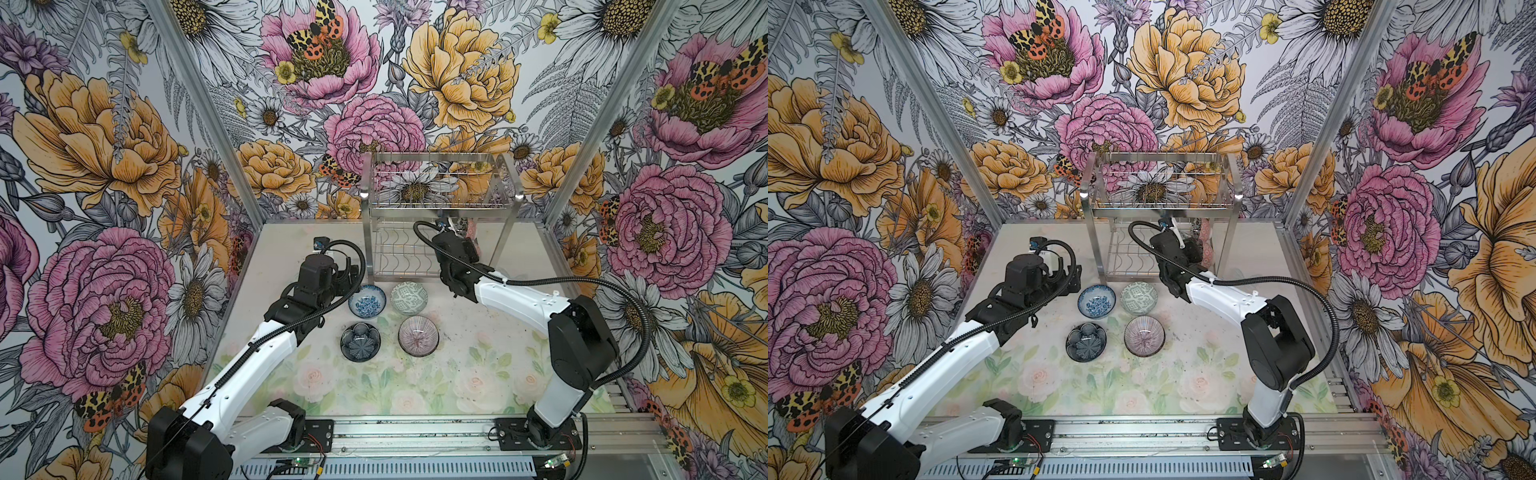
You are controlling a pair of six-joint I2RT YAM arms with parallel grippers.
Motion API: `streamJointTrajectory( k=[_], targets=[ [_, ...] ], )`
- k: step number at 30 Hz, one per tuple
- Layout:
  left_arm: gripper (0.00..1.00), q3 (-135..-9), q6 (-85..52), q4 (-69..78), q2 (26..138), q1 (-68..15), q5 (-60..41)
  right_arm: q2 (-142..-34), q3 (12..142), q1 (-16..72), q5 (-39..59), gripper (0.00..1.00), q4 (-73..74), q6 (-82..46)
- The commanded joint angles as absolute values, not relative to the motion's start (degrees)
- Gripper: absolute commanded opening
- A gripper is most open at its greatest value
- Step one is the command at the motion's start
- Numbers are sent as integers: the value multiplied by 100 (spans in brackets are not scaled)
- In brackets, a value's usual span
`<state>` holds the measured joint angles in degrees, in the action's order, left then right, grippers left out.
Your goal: Load the bowls into the dish rack
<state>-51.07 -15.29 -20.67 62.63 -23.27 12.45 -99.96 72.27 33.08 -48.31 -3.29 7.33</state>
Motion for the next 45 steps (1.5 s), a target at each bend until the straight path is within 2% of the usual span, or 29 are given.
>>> streamJointTrajectory(
  k=[1,22,45],
  targets=[
    [99,-5032,-1415,-2074,6216,-2250,1239,-10107,7532,3329,-5209,0,250,1051],
    [99,-4974,-1399,-1961,6373,-2048,985,-11188,8384,3043,-5643,0,873,2011],
    [99,-4900,-1410,-1938,6341,-1930,909,-12499,9577,2882,-5585,0,1541,2941]
  ],
)
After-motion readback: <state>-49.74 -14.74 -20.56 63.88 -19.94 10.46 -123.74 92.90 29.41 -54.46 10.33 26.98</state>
